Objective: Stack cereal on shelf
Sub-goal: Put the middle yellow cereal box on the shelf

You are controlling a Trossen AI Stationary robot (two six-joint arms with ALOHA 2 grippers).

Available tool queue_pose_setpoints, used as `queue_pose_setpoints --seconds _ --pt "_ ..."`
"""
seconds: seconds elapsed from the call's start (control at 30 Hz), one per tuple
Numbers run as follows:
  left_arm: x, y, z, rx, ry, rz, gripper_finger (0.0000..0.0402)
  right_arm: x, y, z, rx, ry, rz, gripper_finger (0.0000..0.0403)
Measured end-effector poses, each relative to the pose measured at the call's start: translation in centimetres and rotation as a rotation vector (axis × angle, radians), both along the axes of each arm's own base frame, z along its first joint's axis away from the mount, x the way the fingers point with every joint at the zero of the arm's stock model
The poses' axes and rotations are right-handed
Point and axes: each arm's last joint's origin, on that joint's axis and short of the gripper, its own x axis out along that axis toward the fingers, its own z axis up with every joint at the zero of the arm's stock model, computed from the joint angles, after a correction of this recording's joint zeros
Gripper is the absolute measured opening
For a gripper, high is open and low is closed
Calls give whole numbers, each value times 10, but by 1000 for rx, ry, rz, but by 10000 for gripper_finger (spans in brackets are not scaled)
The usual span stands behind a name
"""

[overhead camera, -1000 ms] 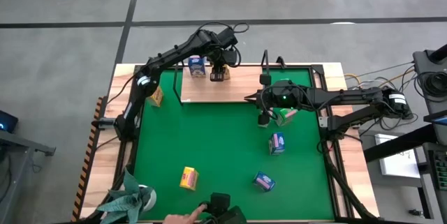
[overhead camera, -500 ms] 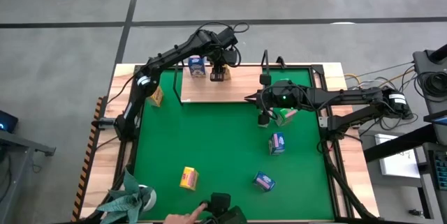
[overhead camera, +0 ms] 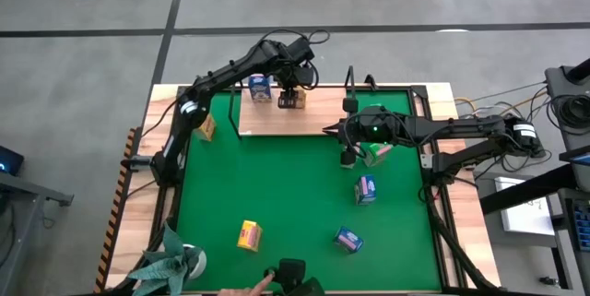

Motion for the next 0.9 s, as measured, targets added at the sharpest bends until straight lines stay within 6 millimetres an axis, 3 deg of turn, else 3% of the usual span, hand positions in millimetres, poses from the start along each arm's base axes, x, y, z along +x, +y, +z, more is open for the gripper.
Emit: queue_pose_setpoints --seconds 0.37,0.47,0.67,0.9 --pt "4 -21 23 27 -80 -49 205 0 0 0 0 0 0 9" --pt "5 -20 24 46 -88 -66 165 0 0 0 0 -1 0 9" --pt "4 -12 25 65 -102 -61 21 0 0 0 7 -2 -3 9" --pt "0 5 12 48 -83 -9 13 0 0 0 13 -3 -6 9"
